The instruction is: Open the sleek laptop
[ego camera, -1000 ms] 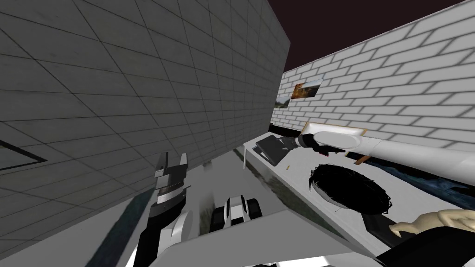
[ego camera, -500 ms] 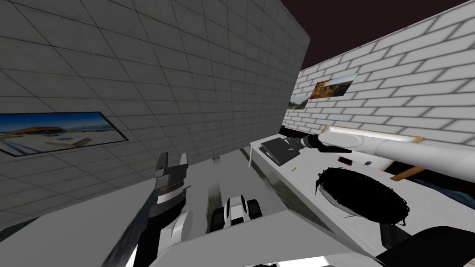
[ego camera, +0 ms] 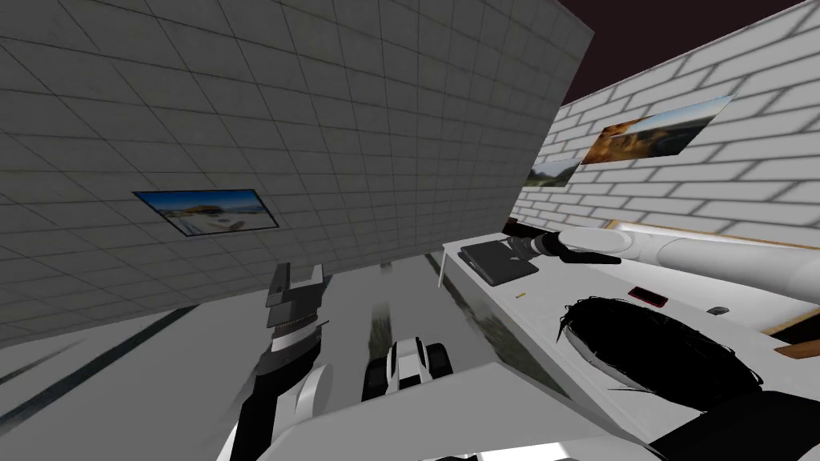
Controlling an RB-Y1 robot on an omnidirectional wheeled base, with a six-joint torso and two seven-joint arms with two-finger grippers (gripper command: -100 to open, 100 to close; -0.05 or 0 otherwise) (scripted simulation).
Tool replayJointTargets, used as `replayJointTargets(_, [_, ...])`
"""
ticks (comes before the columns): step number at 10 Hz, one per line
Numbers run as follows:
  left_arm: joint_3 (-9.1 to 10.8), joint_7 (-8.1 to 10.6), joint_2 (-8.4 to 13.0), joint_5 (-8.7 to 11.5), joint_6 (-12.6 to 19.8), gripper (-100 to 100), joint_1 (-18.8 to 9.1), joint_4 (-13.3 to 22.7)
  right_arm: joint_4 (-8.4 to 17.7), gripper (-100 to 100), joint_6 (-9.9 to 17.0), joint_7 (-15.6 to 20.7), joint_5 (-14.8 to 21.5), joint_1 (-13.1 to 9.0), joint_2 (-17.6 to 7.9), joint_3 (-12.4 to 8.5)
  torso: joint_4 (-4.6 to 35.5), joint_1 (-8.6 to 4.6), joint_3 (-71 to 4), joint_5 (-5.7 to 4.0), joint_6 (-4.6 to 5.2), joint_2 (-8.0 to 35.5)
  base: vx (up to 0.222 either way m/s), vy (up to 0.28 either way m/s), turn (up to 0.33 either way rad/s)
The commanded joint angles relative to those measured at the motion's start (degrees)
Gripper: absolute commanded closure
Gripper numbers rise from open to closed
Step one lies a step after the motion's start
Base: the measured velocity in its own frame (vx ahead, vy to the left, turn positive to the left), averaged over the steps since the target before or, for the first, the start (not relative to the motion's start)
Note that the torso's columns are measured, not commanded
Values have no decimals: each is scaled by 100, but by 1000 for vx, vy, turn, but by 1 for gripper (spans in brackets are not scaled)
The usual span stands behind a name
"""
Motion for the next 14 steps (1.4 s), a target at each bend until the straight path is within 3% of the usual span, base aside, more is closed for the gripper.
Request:
replayJointTargets(1, [0,0,0,0,0,0,0,0,480,-100,131,27,-115,-49,-30,284,8,-3,12,-1,9,9,-116,21,319])
replayJointTargets(2, [1,0,0,0,0,0,2,0,547,-100,131,27,-115,-49,-30,284,0,-5,-7,-1,12,-23,-31,14,84])
replayJointTargets(3, [1,0,1,0,0,0,4,0,716,-100,357,-13,-390,-111,-241,512,-9,-13,-24,-4,16,-48,-193,31,528])
replayJointTargets(4, [1,0,0,0,0,0,2,0,911,-100,357,-13,-390,-27,-241,399,2,-3,2,-1,12,3,-228,81,334])
replayJointTargets(5, [0,0,0,0,0,0,0,0,1075,-100,357,-13,-390,330,-241,138,8,14,13,5,0,12,-111,43,293])
replayJointTargets(6, [1,0,0,0,0,0,2,0,1184,-100,357,-13,-390,235,-241,264,-1,-5,-7,1,10,-24,-26,-4,48])
replayJointTargets(7, [2,0,1,0,0,0,4,0,1184,-100,357,-13,-390,604,-241,25,-10,-28,-25,-9,16,-49,13,-15,-41])
replayJointTargets(10, [2,0,1,0,-1,0,5,0,1184,-100,357,-13,-390,-107,-241,688,-4,-4,-11,-1,6,-25,19,-8,1])
replayJointTargets(11, [2,0,1,0,-1,0,5,0,1184,-100,357,-13,-390,-111,-241,738,1,3,-2,2,8,-10,0,0,0])
replayJointTargets(12, [2,0,1,0,-1,0,4,0,1465,-100,582,-53,-665,-172,-451,937,4,2,3,1,10,-3,-182,90,329])
replayJointTargets(13, [0,0,0,0,0,0,1,0,1739,-100,582,-53,-602,-245,-451,1191,13,29,26,8,0,39,-246,104,518])
replayJointTargets(14, [0,0,-1,0,0,0,0,0,1820,-100,582,-53,-665,-172,-451,1191,18,25,31,13,7,40,-136,39,363])
